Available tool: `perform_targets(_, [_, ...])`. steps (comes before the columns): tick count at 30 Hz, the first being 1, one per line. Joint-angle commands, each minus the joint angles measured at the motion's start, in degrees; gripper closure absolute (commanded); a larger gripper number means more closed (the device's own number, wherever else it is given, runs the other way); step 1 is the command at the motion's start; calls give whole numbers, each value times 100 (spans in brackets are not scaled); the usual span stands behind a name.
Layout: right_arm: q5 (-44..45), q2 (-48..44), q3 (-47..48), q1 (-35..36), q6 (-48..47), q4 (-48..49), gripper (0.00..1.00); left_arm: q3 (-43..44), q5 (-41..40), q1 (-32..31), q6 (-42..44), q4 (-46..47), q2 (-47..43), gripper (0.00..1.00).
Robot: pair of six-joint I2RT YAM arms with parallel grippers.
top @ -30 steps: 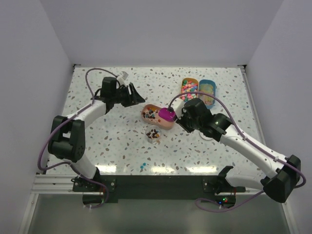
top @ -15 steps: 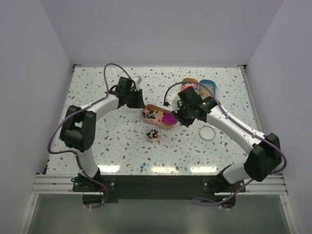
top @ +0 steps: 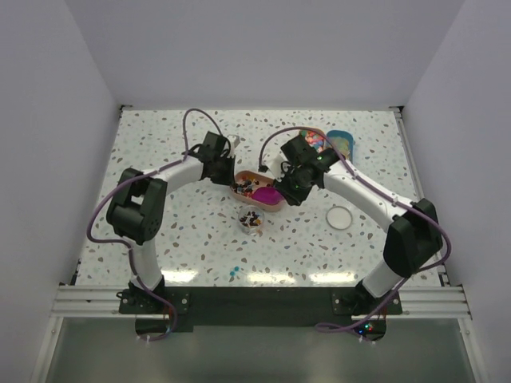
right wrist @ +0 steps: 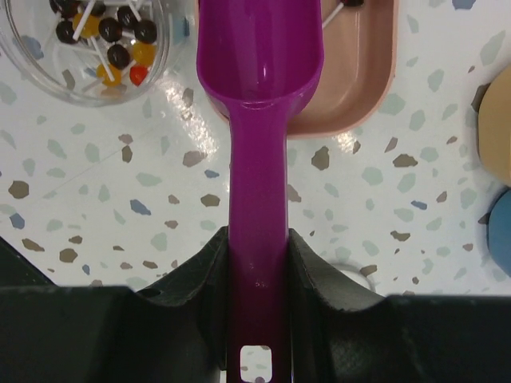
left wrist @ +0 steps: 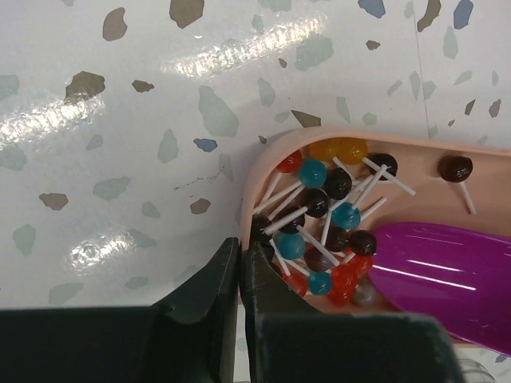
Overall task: Pack the candies
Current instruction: Scoop the fake candies from the storage box.
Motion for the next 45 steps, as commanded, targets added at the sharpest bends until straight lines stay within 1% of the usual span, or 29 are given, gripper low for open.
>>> perform_targets(1, [-282,412,508,0,102,-176,100,158,-16,-75,-42,75,-79,94])
perform_targets(6, [-272,871,764,0,480,-195,100,-9,-68,-110,-209,233,-264,100])
perform_targets(8, [-333,968,764,9,542,-133,100,-9,-51,-128,-227,268,-291,100])
perform_targets(17, [-632,1100,589,53,902,719,100,-106,63,-312,-288,488,-493,100])
perform_targets(19, [-738,1109,501,79,1026,1043,100,-132,63,-347,-315,514,-528,100])
perform_targets(20, [-773,1074,431,88,1069,1201,100,-141,81,-382,-324,523,-528,100])
perform_targets(21, [-808,986,335,88,1139,1568,100,-159,72,-391,-341,541,-563,100])
perform_targets(26, [-739,705,-658,80,1316,2686,100,-167,-112,-409,-332,506,-633,100])
perform_targets(27, [-703,661,-851,80,1394,3106,100,-176,-138,-400,-306,506,-668,98])
perform_targets(28, [-677,573,-1175,88,1430,3284,100,-176,-174,-409,-297,506,-686,98])
perform_targets(30, [-659,555,-1449,80,1518,3592,100,-176,-270,-409,-271,488,-712,96])
perform_targets(33, [-633,476,-1599,80,1562,3760,100,-159,-376,-409,-253,436,-721,95])
perform_targets(41, [-404,239,-1635,62,1352,3401,100,-54,-885,-356,-236,190,-634,94])
perform_targets(45, [-290,90,-1740,44,1264,3155,100,-27,-965,-260,-227,145,-590,94])
